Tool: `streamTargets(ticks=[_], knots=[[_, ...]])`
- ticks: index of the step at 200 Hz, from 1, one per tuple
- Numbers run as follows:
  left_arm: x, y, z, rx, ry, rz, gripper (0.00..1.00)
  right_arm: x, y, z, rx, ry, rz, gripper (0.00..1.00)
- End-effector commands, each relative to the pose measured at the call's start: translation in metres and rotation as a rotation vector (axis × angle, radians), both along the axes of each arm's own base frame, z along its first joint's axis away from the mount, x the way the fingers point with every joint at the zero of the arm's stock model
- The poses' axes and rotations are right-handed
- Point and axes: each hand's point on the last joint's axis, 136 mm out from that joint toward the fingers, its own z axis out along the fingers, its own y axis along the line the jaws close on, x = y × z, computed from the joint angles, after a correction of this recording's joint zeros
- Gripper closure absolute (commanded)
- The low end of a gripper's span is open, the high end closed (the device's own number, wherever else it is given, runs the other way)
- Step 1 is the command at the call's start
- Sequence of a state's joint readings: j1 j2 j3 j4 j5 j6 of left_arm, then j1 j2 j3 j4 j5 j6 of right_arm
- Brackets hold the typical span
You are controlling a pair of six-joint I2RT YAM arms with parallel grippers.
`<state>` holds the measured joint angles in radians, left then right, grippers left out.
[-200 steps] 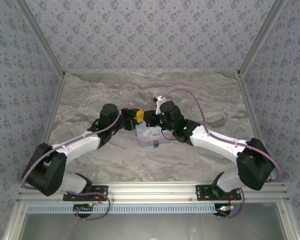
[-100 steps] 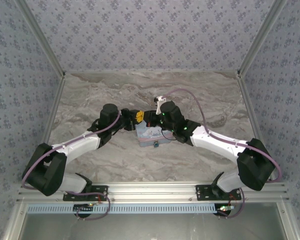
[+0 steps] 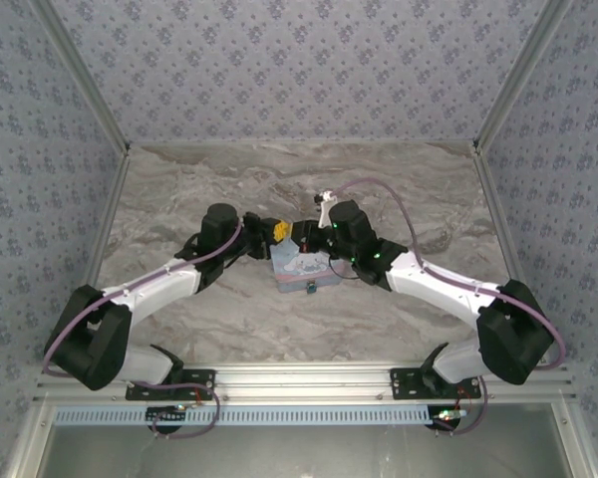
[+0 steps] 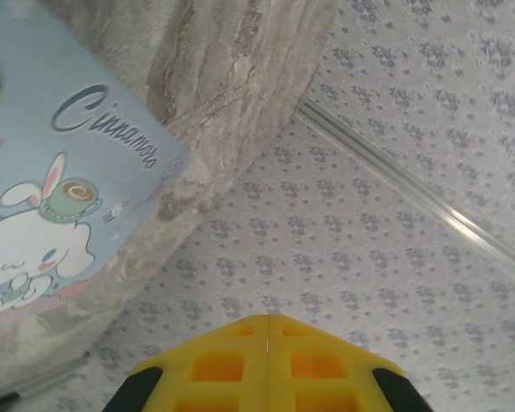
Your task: Unlock a padlock with a key
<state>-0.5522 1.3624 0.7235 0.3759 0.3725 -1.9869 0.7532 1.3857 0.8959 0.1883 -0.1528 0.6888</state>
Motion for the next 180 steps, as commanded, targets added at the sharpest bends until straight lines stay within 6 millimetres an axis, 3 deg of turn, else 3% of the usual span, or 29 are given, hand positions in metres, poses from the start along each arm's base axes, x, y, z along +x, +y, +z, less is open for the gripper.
streamTargets(ticks=[1,22,61,101,145,180], knots=[[0.020,0.003,0.039,0.114,-0.217,0.000,1.00,-0.009,-0.009,0.013,0.052,0.004,0.038,0.76],[0.026,0.005,0.062,0.254,-0.407,-0.039,1.00,-0.010,-0.018,0.024,0.150,-0.003,0.070,0.60],[0.023,0.004,0.114,0.484,-0.819,-0.106,1.00,-0.011,-0.038,0.040,0.315,0.012,0.092,0.40],[0.006,-0.003,0.154,0.564,-1.091,-0.164,1.00,-0.024,-0.034,0.079,0.345,-0.115,0.205,0.24],[-0.010,-0.006,0.186,0.509,-1.221,-0.157,1.00,-0.025,-0.029,0.127,0.445,-0.258,0.262,0.23],[-0.018,-0.010,0.200,0.458,-1.250,-0.148,1.00,-0.021,-0.024,0.143,0.513,-0.292,0.288,0.30]])
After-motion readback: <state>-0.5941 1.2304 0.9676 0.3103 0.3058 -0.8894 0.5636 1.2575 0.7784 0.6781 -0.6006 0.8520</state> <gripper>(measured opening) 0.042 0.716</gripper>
